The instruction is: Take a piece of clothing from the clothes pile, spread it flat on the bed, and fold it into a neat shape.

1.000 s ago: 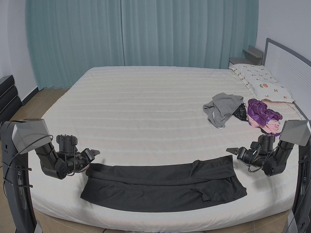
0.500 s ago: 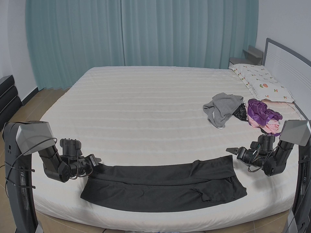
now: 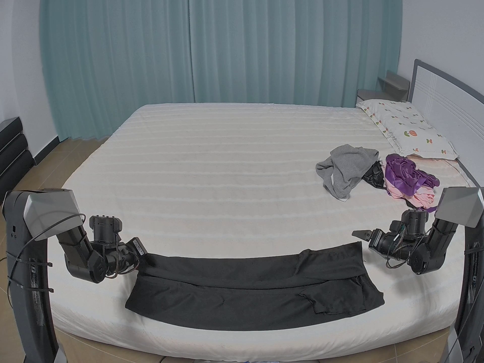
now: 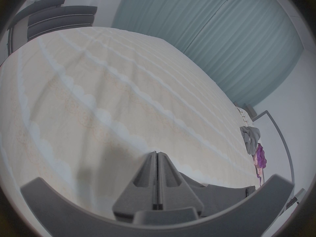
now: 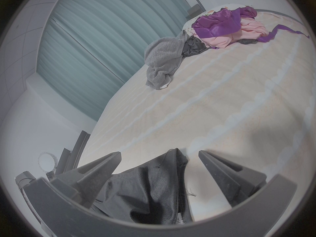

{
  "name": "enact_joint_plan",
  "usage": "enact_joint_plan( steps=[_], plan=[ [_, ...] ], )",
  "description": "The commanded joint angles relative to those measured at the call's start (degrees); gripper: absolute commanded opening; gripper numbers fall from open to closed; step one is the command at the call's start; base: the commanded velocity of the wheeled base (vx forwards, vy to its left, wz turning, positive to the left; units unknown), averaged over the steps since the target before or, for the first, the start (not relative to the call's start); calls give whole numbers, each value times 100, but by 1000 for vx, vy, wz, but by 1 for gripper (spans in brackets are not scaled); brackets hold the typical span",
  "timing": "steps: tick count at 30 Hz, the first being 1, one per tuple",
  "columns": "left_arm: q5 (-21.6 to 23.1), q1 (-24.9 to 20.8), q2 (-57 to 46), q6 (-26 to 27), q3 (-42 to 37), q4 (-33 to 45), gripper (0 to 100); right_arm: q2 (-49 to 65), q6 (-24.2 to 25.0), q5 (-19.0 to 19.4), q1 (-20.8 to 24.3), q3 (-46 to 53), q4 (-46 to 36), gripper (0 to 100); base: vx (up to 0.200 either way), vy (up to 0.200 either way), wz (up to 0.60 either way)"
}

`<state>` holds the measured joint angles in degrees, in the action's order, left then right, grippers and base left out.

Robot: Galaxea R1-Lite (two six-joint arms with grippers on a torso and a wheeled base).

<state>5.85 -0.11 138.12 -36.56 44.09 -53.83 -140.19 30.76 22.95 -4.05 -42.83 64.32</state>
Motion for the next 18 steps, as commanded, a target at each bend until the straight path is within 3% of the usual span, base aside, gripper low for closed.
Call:
enact_joint_plan(
  steps=[1,12,13,16,18],
  plan=[
    [-5,20,-13,-27,-50,-4,0,9,0,-2,0,37,2,100,0,0,0],
    [-111,11,-31,-44,-103,-4,0,291,18,16,0,204,2,100,0,0,0],
    [-111,11,-31,-44,-103,-4,100,352,18,25,0,248,2,100,0,0,0],
    [-111,20,-92,-202,-103,-4,100,510,18,16,53,310,-16,100,0,0,0],
    [-111,37,-330,-598,-111,4,100,607,9,7,115,345,-104,100,0,0,0]
  ],
)
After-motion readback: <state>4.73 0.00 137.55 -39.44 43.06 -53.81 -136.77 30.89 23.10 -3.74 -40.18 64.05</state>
